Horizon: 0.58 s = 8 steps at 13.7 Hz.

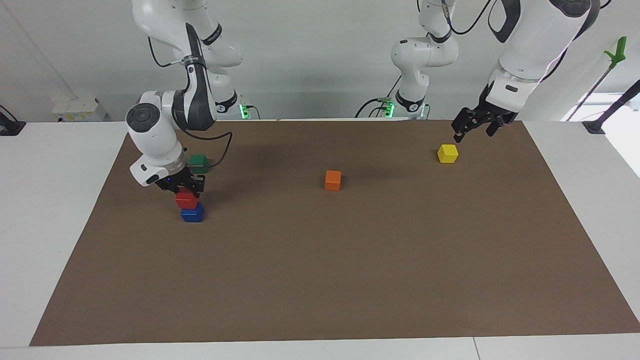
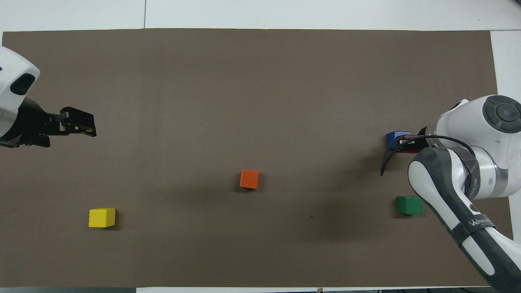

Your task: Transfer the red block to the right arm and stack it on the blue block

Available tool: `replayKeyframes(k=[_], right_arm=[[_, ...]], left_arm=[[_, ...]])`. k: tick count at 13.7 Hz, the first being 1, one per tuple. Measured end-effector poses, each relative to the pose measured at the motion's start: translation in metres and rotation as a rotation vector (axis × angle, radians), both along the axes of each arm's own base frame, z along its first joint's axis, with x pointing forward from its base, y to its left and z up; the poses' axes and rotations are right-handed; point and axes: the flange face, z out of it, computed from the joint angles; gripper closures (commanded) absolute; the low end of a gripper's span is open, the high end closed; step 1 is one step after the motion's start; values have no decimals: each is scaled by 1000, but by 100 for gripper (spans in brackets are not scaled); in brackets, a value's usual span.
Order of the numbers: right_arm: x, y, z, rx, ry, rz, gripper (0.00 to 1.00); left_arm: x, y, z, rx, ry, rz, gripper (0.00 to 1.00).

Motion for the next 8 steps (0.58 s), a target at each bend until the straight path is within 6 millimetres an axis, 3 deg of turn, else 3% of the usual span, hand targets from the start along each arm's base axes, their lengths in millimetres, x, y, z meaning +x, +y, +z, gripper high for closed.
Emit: replayKeyframes(k=[4, 5, 6, 7, 8], right_arm=[[1, -3, 0, 0, -8, -7, 100], [1, -4, 0, 0, -9, -9, 92], [1, -4, 0, 0, -9, -11, 73], [1, -6, 0, 0, -9, -14, 38], [1, -7, 0, 1, -9, -17, 29]], left_arm=[[0, 0, 0, 0, 0, 0, 0], [0, 0, 0, 0, 0, 0, 0], [0, 0, 0, 0, 1, 0, 0], [0, 0, 0, 0, 1, 0, 0], [0, 0, 0, 0, 1, 0, 0]])
